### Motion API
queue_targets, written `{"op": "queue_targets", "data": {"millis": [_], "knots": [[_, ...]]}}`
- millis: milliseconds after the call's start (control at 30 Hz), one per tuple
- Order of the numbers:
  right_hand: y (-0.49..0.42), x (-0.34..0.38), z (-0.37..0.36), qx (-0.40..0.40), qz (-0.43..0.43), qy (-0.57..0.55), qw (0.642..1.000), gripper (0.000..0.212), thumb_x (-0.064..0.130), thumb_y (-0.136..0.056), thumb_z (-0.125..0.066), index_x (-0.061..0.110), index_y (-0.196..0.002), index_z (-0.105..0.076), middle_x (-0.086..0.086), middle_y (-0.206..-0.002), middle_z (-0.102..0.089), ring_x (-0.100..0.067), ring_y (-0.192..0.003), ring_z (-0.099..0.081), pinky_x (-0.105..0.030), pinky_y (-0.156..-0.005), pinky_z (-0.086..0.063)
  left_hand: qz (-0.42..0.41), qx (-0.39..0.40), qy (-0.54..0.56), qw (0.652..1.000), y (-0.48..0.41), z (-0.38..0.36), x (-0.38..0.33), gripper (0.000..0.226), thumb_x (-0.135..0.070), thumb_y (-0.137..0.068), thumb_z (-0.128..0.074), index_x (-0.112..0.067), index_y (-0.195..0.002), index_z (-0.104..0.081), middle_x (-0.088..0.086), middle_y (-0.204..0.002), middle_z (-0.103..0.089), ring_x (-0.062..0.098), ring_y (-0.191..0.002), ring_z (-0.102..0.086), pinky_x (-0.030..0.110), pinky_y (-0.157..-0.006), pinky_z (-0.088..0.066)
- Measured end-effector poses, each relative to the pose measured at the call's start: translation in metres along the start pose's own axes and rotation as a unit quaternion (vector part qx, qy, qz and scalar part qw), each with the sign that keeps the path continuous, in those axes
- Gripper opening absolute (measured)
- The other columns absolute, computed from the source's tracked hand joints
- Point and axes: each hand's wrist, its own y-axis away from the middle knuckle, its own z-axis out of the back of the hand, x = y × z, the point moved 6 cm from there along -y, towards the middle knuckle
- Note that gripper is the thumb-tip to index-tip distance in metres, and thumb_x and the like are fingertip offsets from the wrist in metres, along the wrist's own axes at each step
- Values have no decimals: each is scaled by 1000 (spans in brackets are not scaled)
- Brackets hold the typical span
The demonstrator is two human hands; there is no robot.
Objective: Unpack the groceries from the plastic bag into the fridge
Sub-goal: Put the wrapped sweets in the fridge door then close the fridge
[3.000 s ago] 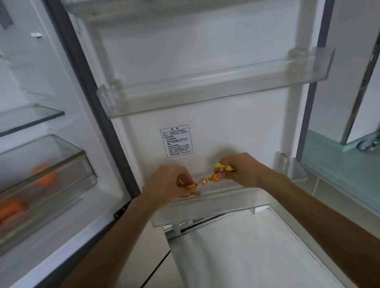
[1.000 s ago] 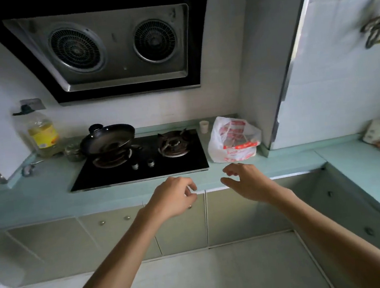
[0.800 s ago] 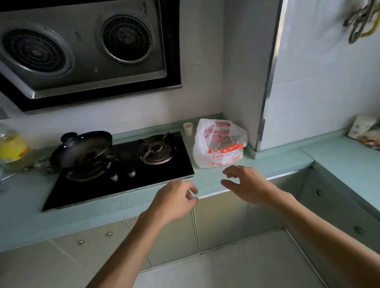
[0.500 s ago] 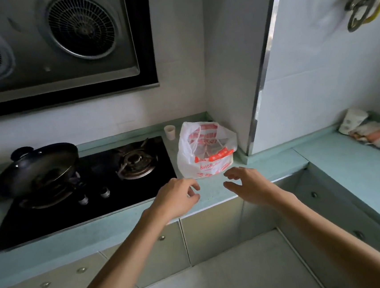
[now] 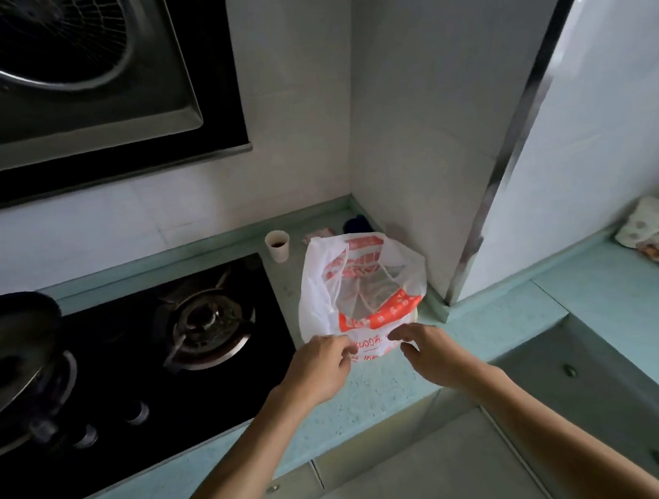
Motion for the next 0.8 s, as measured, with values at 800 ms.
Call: {"op": "queue_targets", "data": {"millis": [800], "knots": [[-151,-93,-71,223,147,95,959,28,19,-102,-45,11,-122,-63,-6,-123,-66,-17,-102,-68,-29,-92,-55,119,153,-186,963,-116,-107,73,34,-31,-89,-65,-21,-121,-60,4,-122,-55,23,-104,-64,35,-91,-52]]}}
